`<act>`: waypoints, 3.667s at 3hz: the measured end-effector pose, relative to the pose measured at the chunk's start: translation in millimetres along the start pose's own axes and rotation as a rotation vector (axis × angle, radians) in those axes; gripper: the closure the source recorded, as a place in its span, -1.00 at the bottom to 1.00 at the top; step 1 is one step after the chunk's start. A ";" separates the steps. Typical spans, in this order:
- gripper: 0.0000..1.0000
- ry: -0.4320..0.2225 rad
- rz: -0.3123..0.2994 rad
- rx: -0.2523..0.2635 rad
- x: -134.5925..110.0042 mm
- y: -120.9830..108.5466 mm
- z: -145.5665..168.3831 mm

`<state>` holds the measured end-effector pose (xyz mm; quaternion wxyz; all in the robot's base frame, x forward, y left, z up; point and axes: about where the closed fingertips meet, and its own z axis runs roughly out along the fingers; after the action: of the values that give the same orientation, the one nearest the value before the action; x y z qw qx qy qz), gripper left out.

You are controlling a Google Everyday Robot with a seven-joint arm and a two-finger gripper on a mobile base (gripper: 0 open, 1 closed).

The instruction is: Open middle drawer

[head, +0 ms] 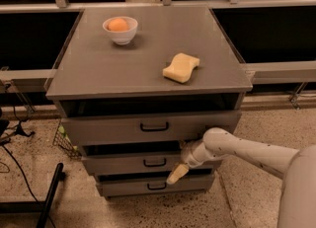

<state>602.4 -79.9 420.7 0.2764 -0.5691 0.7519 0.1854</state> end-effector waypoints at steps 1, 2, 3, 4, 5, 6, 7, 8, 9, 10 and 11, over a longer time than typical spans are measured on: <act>-1.00 0.014 0.016 -0.022 -0.1 3.1 -1.0; -1.00 0.022 0.032 -0.039 -1.3 5.1 -1.9; -1.00 0.033 0.055 -0.067 -0.5 11.2 -4.6; -1.00 0.033 0.056 -0.068 -1.2 11.2 -5.6; -1.00 0.050 0.087 -0.110 3.5 21.6 -9.2; -1.00 0.050 0.087 -0.110 1.8 21.5 -11.3; -1.00 0.076 0.137 -0.206 11.1 43.1 -23.7; -1.00 0.076 0.137 -0.206 10.5 43.1 -24.5; -1.00 0.130 0.180 -0.332 25.7 73.8 -46.8; -1.00 0.138 0.176 -0.375 26.0 85.0 -48.5; -1.00 0.128 0.188 -0.369 28.0 91.9 -55.6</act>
Offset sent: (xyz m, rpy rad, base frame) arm -0.0289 0.0010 -0.0132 -0.0246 0.2348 0.0011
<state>497.4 -107.9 443.2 0.1007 -0.5481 0.7710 0.3082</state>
